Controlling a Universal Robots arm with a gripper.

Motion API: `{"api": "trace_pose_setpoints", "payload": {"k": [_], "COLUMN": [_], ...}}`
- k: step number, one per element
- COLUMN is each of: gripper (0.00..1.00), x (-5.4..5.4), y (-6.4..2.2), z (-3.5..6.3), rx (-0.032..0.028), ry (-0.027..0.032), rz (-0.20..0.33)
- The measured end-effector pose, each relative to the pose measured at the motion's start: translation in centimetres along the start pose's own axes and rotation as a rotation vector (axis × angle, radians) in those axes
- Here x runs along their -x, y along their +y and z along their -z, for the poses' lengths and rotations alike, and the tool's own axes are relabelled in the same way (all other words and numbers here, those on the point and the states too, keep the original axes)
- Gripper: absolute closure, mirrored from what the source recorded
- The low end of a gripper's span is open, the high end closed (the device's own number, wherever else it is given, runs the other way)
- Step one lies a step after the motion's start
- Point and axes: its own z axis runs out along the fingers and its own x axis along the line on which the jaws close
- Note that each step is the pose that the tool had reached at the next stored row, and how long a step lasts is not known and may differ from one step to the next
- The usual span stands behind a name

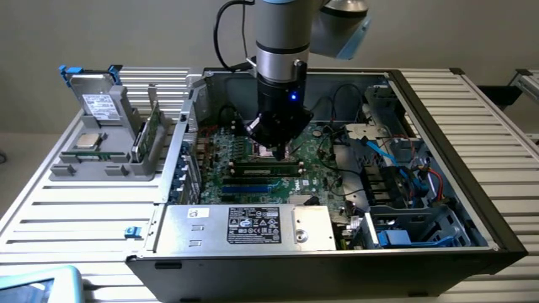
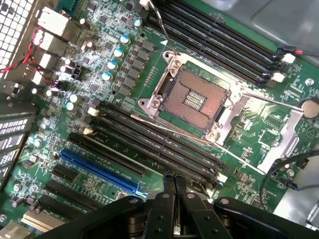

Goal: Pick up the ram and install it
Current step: 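Press down the ram until it locks into place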

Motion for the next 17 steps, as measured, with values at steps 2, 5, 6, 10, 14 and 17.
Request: {"api": "trace_pose_setpoints", "payload": {"k": [2, 5, 6, 10, 14, 17], "gripper": [0.89, 0.89, 0.89, 0.89, 0.89, 0.89], "x": [0.00, 0.00, 0.00, 0.00, 0.00, 0.00], "y": [0.00, 0.00, 0.00, 0.00, 0.00, 0.00], "z": [0.00, 0.00, 0.00, 0.00, 0.00, 0.00], "rx": [-0.0001, -0.0003, -0.0003, -0.0005, -0.0007, -0.0011], "ry": [0.0015, 0.0037, 0.0044, 0.0073, 0.0100, 0.0120], "rz": [-0.030, -0.075, -0.089, -0.148, -0.203, -0.242]}}
